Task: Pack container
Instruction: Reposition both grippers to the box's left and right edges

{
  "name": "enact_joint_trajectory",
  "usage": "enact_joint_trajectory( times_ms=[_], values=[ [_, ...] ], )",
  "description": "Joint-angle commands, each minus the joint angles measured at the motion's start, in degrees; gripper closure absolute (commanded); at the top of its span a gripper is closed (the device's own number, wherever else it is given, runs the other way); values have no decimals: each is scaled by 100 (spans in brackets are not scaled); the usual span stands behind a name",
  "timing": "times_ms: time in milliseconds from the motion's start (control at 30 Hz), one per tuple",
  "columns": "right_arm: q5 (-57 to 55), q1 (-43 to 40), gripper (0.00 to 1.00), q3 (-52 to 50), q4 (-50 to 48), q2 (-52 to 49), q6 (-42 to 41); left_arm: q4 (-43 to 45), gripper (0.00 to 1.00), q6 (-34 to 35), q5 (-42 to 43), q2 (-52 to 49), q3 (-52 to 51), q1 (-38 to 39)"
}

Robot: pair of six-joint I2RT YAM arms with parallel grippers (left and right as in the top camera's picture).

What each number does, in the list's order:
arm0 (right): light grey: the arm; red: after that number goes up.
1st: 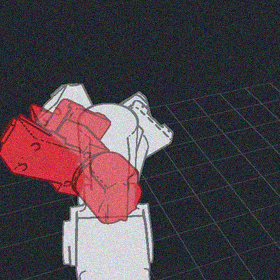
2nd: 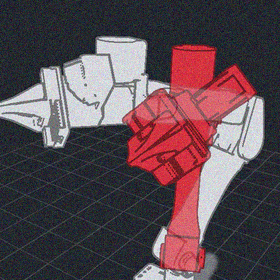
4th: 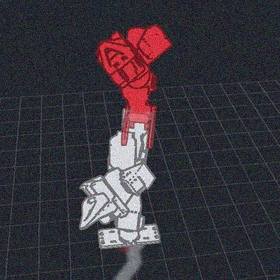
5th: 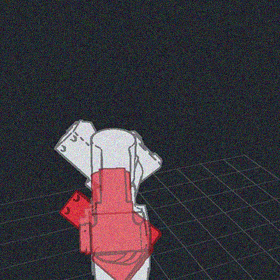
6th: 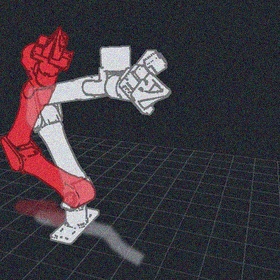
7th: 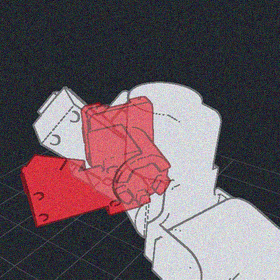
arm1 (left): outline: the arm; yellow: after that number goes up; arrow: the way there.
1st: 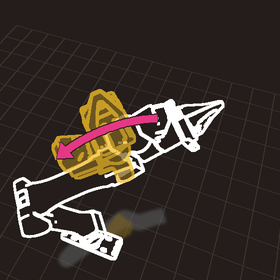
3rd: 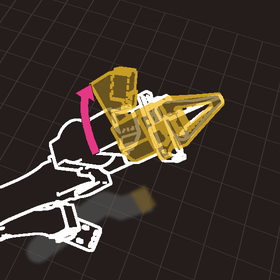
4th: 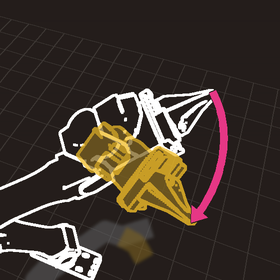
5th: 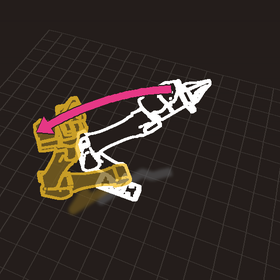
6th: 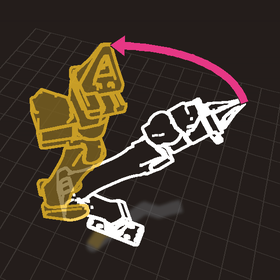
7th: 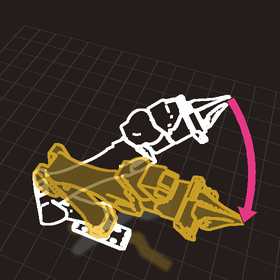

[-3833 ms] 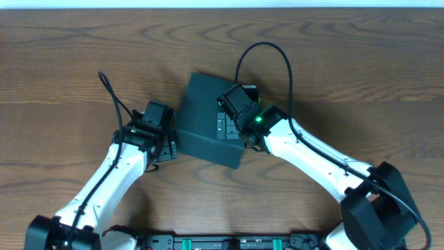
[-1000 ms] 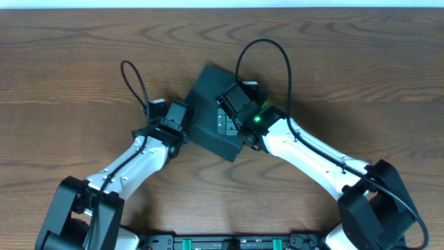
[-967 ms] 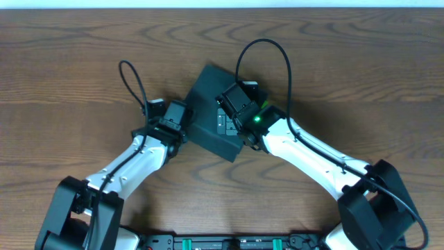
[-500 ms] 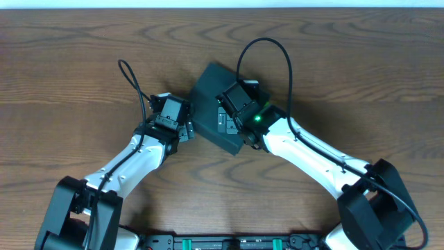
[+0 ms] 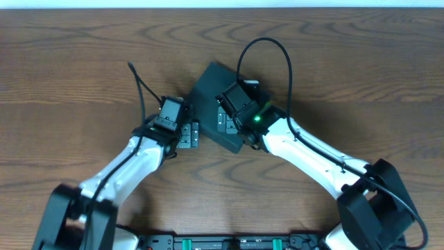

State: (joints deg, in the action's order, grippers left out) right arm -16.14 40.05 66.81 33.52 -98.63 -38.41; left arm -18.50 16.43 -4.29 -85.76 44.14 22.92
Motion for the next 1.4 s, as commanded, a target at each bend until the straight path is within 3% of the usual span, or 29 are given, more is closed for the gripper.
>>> enact_joint_trajectory(
  times_ms=[0,167,400,633,767,967,1367],
  values=[
    [-170,-72,1,-44,26,-68,-55,-63,5,-107,-275,761,0,-15],
    [-188,-72,1,-44,168,431,-59,57,5,-188,-872,1318,7,-208],
    [-535,-286,1,-44,1722,1316,-1246,76,5,-190,72,1156,313,-1255],
    [-723,-507,1,-186,2337,1504,-1532,52,5,-378,710,490,949,-1655],
    [-782,-664,1,-595,1947,1504,-1600,63,5,-428,778,-83,1259,-1652],
    [-684,-822,1,-1471,568,1478,-1600,195,5,-487,883,-857,1484,-1650],
    [-332,-1023,1,-1679,-522,466,-1600,168,5,-487,1040,-1191,1486,-1620]
  ],
)
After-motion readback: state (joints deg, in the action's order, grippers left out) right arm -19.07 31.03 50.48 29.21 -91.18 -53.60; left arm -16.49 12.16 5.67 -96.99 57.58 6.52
